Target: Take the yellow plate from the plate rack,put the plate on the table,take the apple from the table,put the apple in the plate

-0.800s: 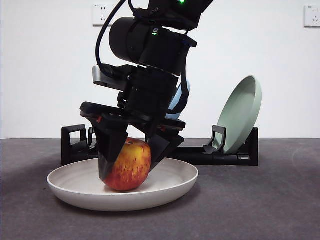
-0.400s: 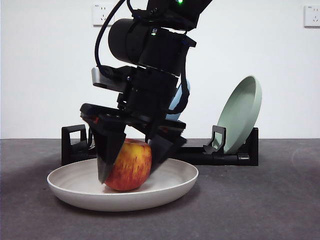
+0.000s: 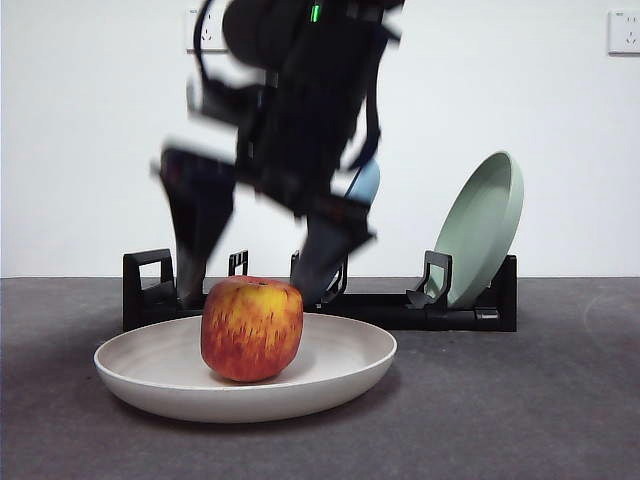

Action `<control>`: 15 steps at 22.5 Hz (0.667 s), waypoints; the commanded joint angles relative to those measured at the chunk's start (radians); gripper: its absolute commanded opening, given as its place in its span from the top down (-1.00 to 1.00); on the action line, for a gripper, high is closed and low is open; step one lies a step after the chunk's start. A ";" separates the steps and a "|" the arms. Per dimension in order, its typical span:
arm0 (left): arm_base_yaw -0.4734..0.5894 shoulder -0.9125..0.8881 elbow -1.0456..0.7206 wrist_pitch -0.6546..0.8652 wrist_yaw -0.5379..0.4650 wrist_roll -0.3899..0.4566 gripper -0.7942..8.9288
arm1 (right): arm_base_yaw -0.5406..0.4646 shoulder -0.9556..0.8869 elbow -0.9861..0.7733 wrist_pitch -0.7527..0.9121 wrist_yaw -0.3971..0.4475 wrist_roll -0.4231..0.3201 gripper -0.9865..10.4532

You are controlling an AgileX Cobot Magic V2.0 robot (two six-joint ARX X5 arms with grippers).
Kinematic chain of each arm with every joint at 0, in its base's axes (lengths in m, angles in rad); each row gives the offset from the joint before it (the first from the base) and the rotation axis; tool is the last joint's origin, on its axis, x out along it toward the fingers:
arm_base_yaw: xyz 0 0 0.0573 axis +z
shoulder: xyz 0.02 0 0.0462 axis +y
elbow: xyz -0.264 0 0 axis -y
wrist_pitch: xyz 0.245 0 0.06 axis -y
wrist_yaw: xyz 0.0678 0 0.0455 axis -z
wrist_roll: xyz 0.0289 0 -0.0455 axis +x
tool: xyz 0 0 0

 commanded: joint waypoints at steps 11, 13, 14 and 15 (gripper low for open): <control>0.048 0.177 -0.004 -0.067 0.238 0.061 0.44 | -0.100 -0.332 0.008 -0.051 0.002 -0.011 0.24; 0.095 0.219 -0.004 -0.095 0.293 0.084 0.89 | -0.138 -0.405 0.008 -0.085 0.002 -0.014 0.63; 0.124 0.237 -0.004 -0.107 0.320 0.086 0.86 | -0.161 -0.440 0.008 -0.104 0.002 -0.026 0.79; 0.161 0.251 -0.004 -0.125 0.369 0.092 0.86 | -0.184 -0.469 0.008 -0.124 0.002 -0.049 0.86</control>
